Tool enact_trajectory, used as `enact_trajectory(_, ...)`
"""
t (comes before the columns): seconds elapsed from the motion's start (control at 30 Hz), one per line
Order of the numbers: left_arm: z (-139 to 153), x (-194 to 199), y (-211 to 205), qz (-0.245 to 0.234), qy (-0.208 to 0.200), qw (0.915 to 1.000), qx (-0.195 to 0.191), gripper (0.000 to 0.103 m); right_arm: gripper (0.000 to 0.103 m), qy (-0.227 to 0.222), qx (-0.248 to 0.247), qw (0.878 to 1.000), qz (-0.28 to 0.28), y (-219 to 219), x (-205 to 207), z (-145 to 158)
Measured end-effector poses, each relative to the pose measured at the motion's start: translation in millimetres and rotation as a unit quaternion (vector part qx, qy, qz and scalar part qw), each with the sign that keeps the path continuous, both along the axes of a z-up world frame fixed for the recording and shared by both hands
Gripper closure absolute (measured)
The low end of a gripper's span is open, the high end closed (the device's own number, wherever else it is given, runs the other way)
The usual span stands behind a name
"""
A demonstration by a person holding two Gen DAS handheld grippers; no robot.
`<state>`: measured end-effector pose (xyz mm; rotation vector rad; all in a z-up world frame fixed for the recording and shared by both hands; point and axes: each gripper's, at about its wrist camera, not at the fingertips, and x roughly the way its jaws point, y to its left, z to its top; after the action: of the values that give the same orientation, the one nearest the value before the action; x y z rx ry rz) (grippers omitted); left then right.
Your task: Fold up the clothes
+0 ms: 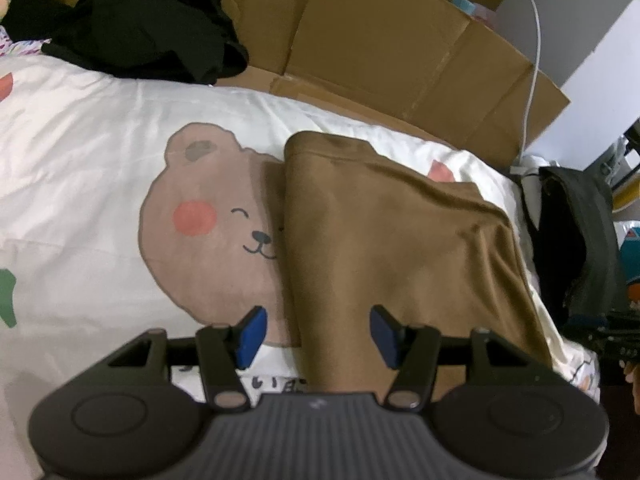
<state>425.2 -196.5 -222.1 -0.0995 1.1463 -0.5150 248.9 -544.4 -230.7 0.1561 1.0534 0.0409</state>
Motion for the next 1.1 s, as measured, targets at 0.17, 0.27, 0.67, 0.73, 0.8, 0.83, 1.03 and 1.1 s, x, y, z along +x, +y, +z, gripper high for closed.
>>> enact_trajectory(0.17,-7.8,-9.0,-6.0,-0.021,0.012,0.9997,-0.006,0.043,0.060,0.004,0.007,1.000,0.018,13.5,2.5,-6.2)
enact_trajectory(0.27,-13.3,-12.6,-8.0,-0.035,0.016,0.9993,-0.006,0.043,0.061,-0.001,0.010,0.999,0.030,22.3,3.3,-10.6)
enact_trajectory(0.67,-27.2,-27.5,9.0,-0.028,0.034,0.9990,-0.012,0.043,0.101,0.019,-0.002,0.998,0.052,29.1,-3.6,-25.4)
enact_trajectory(0.73,-26.7,-31.9,11.1,-0.030,0.035,0.9989,-0.012,0.043,0.100,0.025,-0.006,0.999,0.048,27.6,-4.6,-24.9)
enact_trajectory(0.8,-26.2,-35.6,12.4,-0.033,0.037,0.9987,-0.014,0.043,0.099,0.029,-0.001,0.999,0.040,25.1,-7.1,-22.5)
enact_trajectory(0.83,-26.3,-37.4,12.9,-0.033,0.038,0.9986,-0.015,0.043,0.098,0.029,0.002,0.999,0.036,23.7,-8.7,-20.8)
enact_trajectory(1.03,-27.5,-49.8,9.2,-0.048,0.048,0.9976,-0.013,0.043,0.080,0.030,0.019,0.999,0.022,19.8,-20.3,-12.7)
enact_trajectory(1.1,-27.4,-52.0,7.4,-0.044,0.053,0.9975,-0.017,0.043,0.073,0.030,0.019,0.999,0.022,21.9,-23.1,-12.3)
